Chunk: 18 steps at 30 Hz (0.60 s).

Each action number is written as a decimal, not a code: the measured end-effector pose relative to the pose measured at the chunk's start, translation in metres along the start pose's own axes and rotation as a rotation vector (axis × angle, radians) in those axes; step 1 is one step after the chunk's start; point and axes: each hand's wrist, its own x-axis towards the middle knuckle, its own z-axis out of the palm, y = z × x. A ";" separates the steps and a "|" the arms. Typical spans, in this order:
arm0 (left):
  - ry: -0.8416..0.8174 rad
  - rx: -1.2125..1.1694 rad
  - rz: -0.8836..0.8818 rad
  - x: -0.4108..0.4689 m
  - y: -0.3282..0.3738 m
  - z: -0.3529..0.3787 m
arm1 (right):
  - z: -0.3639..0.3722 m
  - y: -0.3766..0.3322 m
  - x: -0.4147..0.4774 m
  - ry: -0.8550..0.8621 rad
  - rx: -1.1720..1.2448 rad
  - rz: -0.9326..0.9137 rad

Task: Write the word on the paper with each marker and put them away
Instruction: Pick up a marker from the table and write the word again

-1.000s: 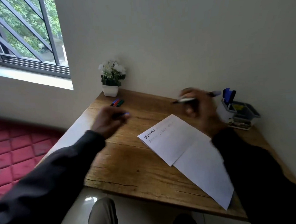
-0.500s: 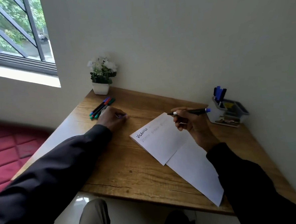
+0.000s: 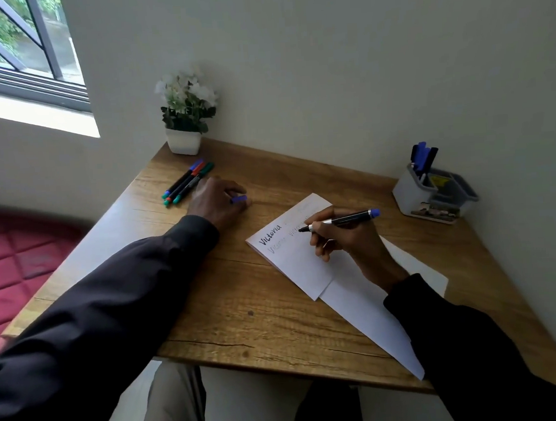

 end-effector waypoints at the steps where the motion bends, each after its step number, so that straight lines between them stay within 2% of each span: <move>1: -0.008 -0.011 0.022 -0.001 0.001 -0.001 | 0.004 0.000 -0.001 -0.025 -0.020 -0.011; 4: -0.082 -0.064 0.112 -0.008 0.009 -0.003 | 0.013 0.003 -0.006 -0.089 -0.053 -0.044; 11: -0.226 0.034 0.223 -0.016 0.020 -0.010 | 0.020 0.014 -0.009 -0.125 -0.040 -0.088; 18: -0.311 0.037 0.170 -0.020 0.027 -0.008 | 0.020 0.019 -0.008 -0.139 -0.030 -0.116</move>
